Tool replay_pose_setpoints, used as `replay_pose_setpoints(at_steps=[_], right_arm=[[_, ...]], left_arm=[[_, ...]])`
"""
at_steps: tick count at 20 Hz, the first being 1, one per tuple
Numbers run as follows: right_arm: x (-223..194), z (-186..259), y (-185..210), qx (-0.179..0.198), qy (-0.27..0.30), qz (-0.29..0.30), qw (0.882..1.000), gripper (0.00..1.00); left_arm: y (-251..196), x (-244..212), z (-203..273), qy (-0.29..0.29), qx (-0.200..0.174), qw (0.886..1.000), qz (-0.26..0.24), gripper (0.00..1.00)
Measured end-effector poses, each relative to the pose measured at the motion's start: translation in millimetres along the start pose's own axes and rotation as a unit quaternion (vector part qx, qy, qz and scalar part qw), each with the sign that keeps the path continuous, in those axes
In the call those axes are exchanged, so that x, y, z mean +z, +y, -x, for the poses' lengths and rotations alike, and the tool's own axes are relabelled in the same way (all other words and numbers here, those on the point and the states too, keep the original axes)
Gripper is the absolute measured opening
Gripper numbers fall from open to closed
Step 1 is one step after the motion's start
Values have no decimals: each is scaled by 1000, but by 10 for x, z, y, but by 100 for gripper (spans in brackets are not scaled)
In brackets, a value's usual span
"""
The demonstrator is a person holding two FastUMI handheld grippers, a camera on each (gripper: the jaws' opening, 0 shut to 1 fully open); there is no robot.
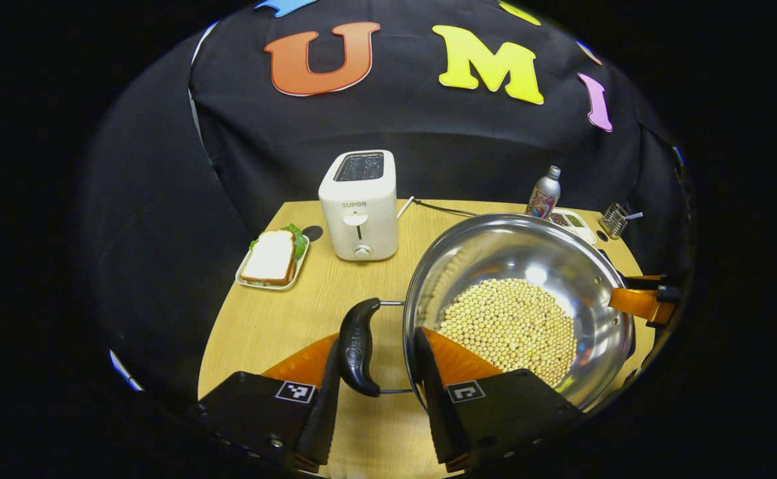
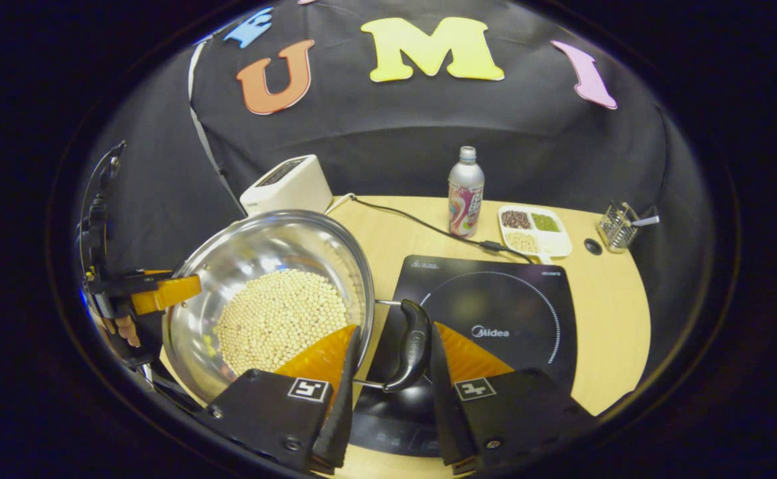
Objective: First push the handle of the pot to place it horizontally, then grasp the pot with both hands and set it on the induction cooktop.
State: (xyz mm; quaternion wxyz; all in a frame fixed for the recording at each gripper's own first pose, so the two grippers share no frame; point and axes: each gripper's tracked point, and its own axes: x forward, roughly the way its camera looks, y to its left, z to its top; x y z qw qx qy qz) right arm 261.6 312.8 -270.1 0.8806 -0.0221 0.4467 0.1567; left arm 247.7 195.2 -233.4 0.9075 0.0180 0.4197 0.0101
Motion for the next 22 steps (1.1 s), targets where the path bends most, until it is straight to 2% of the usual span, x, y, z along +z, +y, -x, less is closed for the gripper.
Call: replay_pose_setpoints(at_steps=[5,6,7,13,14,15,20,21,22], right_arm=[[260,494,-258,-4,-28,-5,1000,55],[287,576,-323,-5,-31,-7,999,52],[296,653,-388,-7,-34,-6,999,55],[363,1023,-801,-28,-43,-5,999,53],[379,1071,-877,-32,-49,-5,998,55],[377,1105,-951,-36,-51,-3,998,52],[306,1104,-1378,-49,-41,8,998,52],[285,1085,-1475,-51,-38,6,998,55],[261,1058,-1562,-52,-34,5,998,53]], left_arm=[[-306,319,395,-26,-1,1000,-1,57],[-381,345,449,-26,-2,1000,0,57],[-452,381,510,-29,-3,1000,-4,57],[-915,486,664,-38,-15,999,-15,57],[-993,509,671,-41,-20,999,-13,57],[-1069,513,664,-42,-24,999,-12,57],[-1482,488,537,-40,-30,998,-34,57],[-1557,468,489,-38,-30,998,-38,57],[-1636,462,433,-37,-30,998,-42,57]])
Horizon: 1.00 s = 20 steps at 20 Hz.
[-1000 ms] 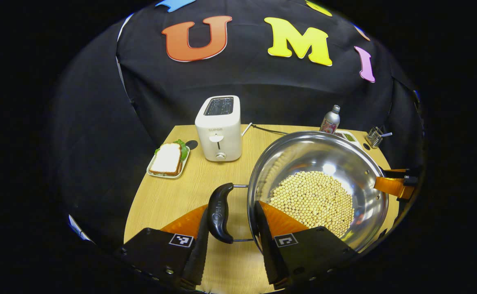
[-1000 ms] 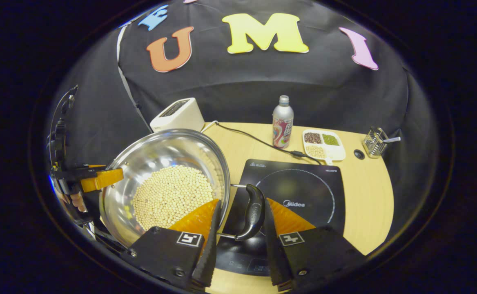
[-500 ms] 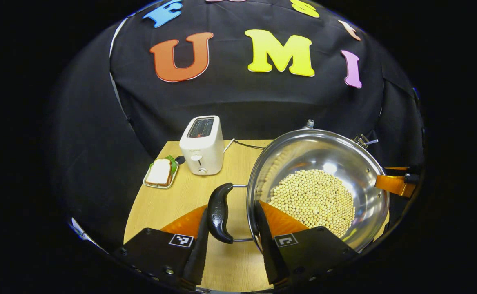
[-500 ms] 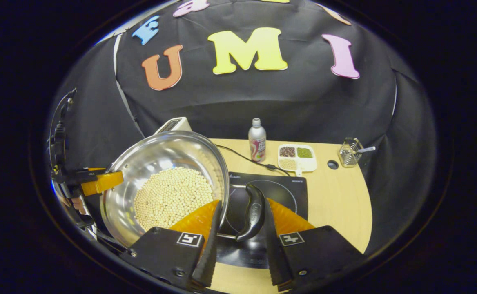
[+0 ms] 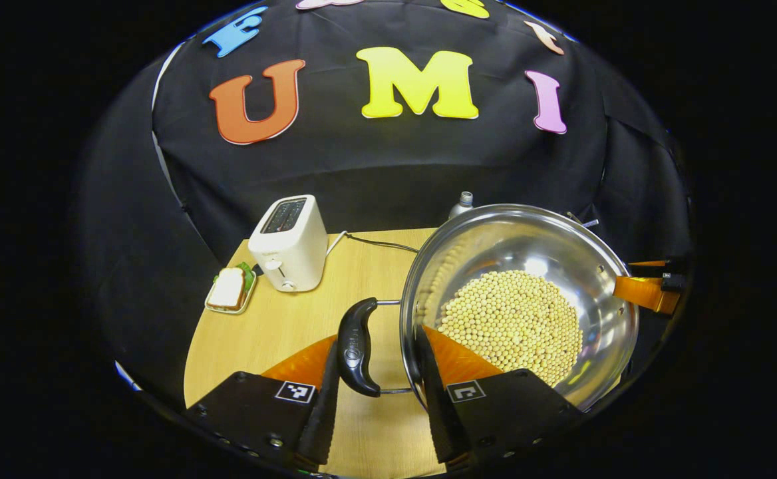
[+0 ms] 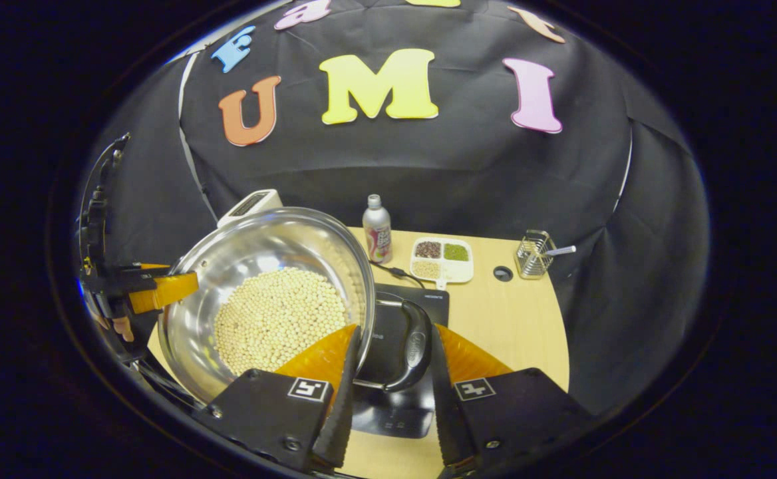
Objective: First push the handle of the pot to place it horizontally, then grasp the pot with both hands and set it on the induction cooktop.
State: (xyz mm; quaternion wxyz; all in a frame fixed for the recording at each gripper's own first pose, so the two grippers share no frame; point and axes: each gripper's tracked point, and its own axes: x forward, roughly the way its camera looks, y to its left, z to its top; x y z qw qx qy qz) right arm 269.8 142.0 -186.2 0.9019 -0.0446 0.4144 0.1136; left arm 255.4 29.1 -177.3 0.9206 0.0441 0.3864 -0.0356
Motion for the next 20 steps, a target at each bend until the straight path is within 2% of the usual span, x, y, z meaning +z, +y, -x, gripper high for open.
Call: replay_pose_setpoints(at_steps=[1,2,5,8,10,11,13,14,16,17,18,19,20], right_arm=[[-22,-43,-81,-1,4,-1,1000,55],[-35,-89,-155,-2,7,-2,1000,52],[-98,-211,-362,-7,23,-6,1000,55],[-92,-353,-527,-13,22,-8,1000,52],[-117,-459,-604,-15,22,-13,1000,55],[-145,-523,-642,-15,24,-15,999,52],[-185,-657,-717,-19,26,-27,999,52],[-208,-727,-752,-24,25,-23,999,52],[-227,-847,-823,-38,20,-13,999,53],[-254,-896,-837,-44,17,-10,999,51],[-271,-955,-852,-49,17,-8,999,52],[-292,-998,-863,-52,16,-5,999,52],[-311,-1046,-866,-53,16,-2,998,55]], left_arm=[[-69,-5,-50,1,-1,1000,-2,57],[-133,-7,-99,2,-3,1000,-5,57],[-308,-13,-249,4,-5,1000,-10,57],[-412,-62,-388,2,-5,1000,-6,57],[-493,-68,-476,1,-2,1000,-2,57],[-535,-71,-520,2,0,1000,1,57],[-620,-100,-663,6,1,1000,-1,57],[-655,-113,-726,9,0,1000,0,66],[-712,-178,-881,17,-4,1000,8,66],[-722,-212,-978,23,-8,1000,16,57],[-749,-260,-1072,29,-12,999,25,57],[-780,-310,-1132,36,-15,999,30,66],[-764,-357,-1167,39,-16,999,29,57]])
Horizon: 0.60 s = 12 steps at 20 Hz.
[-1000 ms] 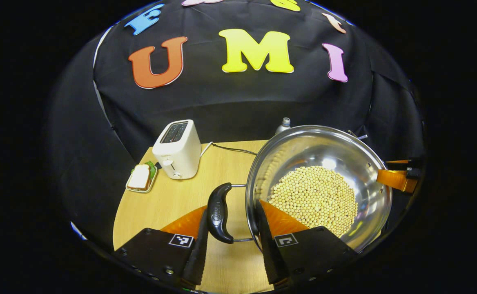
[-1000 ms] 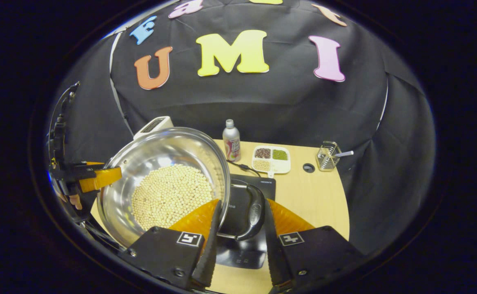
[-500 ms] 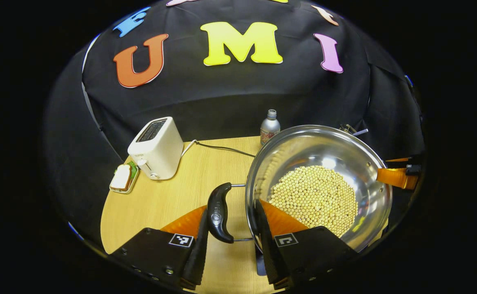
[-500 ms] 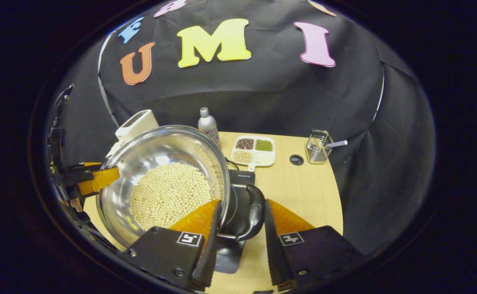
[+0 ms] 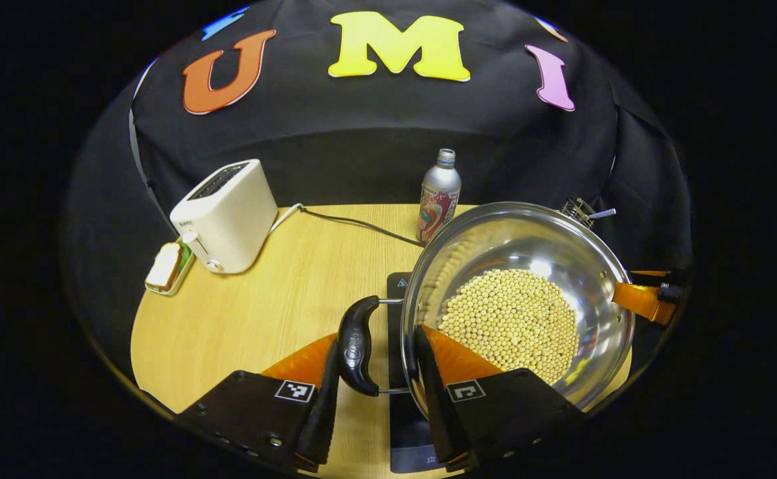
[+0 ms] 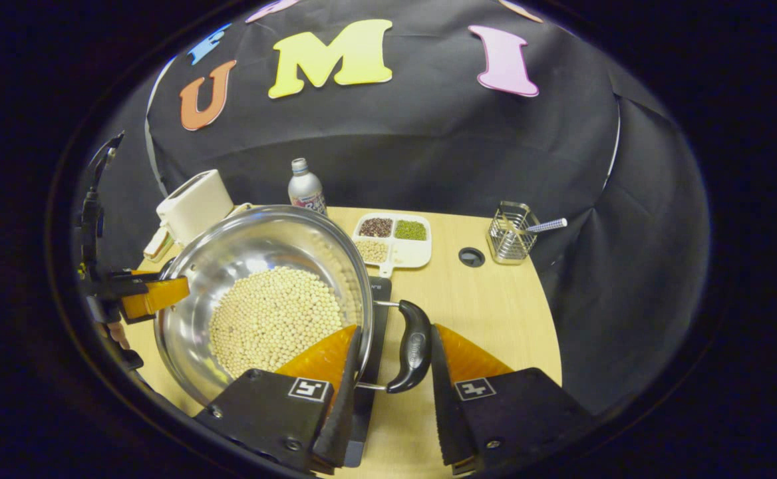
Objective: First push the handle of the pot to place it horizontally, then grasp the pot with both hands and set it on the induction cooktop.
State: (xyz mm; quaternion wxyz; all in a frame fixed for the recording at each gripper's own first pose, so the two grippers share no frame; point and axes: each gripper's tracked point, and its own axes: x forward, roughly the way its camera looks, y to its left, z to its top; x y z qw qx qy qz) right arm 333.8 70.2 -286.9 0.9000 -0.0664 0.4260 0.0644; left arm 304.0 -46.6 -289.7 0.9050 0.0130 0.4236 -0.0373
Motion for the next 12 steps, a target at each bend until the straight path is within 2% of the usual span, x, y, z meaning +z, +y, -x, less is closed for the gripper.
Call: replay_pose_setpoints(at_steps=[1,2,7,12], right_arm=[[-19,-64,-4,0,1,0,1000,52],[-38,-113,0,2,2,-2,1000,52],[-170,-282,-28,14,-1,-32,999,58],[-143,-333,-24,5,-24,-22,999,62]], left_arm=[[13,-24,-49,1,-1,1000,2,67],[19,-36,-81,1,-1,1000,4,57],[18,-29,-169,-22,-9,1000,6,57],[11,-8,-158,-32,-7,999,16,57]])
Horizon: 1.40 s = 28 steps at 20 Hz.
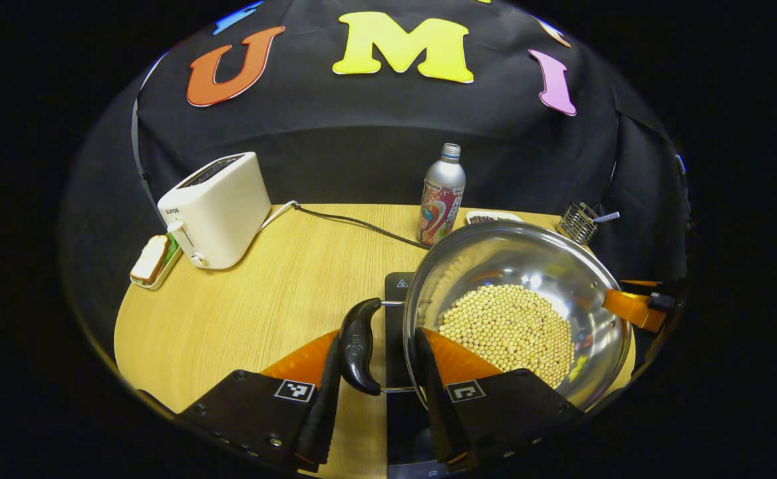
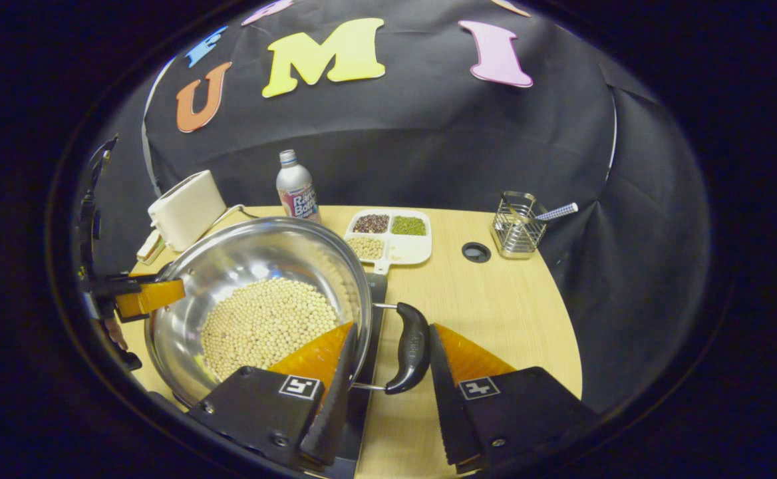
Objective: First push the handle of the pot to place it horizontally, then grasp the pot with both hands and set it on the induction cooktop.
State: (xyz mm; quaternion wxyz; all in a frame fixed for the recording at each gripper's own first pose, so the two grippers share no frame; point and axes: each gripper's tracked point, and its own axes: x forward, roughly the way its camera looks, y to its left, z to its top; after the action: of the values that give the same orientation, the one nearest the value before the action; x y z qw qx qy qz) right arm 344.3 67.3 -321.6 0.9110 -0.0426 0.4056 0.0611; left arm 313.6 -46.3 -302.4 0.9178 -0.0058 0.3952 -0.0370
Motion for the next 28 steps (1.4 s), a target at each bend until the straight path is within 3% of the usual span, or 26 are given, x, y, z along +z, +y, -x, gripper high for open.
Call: replay_pose_setpoints(at_steps=[2,3,4,5,6,7,8,9,11,12,13,18,19,21,28], right_arm=[[8,-3,-4,1,-5,-7,1000,63],[2,-4,-3,3,-8,-9,1000,63],[3,-12,4,3,-10,-10,1000,63],[5,-6,-5,1,-13,-12,1000,63],[15,-6,-7,0,-15,-15,1000,63],[11,-6,-4,-1,-17,-17,1000,63],[10,4,-17,-2,-23,-19,1000,63],[41,15,-27,-5,-34,-18,999,67],[139,73,-50,-6,-67,0,998,70],[185,132,-67,-11,-83,3,996,70],[217,208,-57,-10,-97,-1,995,68],[239,768,75,1,-142,-21,990,79],[225,909,140,5,-157,-9,987,89],[191,1176,253,7,-189,7,982,93],[-60,2017,355,-17,-248,-4,969,100]], left_arm=[[8,15,1,-6,0,1000,-5,58],[16,15,-3,-9,-1,1000,-7,48],[8,12,-9,-9,-2,1000,-5,58],[8,13,2,-11,-3,1000,-5,48],[8,17,-2,-14,-3,1000,-5,59],[4,27,-4,-17,-4,1000,-5,60],[19,35,-6,-24,-2,1000,-3,72],[41,62,-2,-32,1,999,-2,64],[91,80,38,-46,12,999,3,61],[89,81,87,-50,12,999,3,73],[108,99,132,-56,18,998,0,77],[199,247,532,-108,52,993,-17,88],[184,279,631,-117,52,992,-16,90],[66,341,843,-142,37,989,-7,95],[-84,372,1720,-226,31,974,-15,95]])
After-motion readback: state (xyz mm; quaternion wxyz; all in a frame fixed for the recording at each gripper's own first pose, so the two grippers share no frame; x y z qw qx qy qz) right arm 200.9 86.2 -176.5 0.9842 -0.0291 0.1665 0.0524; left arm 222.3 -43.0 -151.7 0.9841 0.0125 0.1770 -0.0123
